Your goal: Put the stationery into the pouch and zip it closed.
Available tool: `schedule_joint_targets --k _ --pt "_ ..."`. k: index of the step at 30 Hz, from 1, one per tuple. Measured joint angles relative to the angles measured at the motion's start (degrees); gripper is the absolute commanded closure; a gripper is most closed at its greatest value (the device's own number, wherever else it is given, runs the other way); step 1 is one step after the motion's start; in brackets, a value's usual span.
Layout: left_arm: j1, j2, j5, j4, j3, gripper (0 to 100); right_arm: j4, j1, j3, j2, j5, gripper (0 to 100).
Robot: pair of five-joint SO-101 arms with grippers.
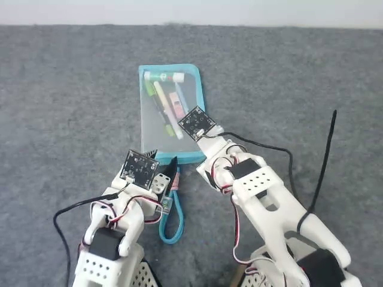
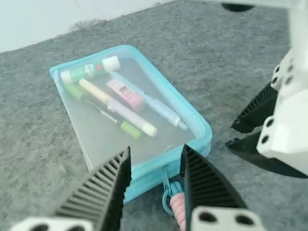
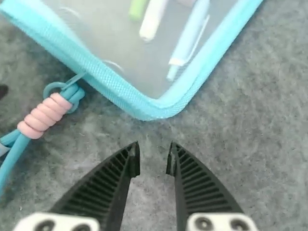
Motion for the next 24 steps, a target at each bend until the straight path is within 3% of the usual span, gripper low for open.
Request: schedule_joint_targets --k 7,16,24 --pt "0.0 1.9 -1.3 1.8 -5.3 84 0.0 0.0 0.0 0.0 0.0 90.8" --pt "0.0 31.1 -5.3 10.5 -23.1 83 -3.1 0.0 3.3 0.0 0.0 90.8" --pt "0.0 49.1 -1.6 3.0 -24.0 83 -5.5 0.0 4.0 0.0 -0.3 90.4"
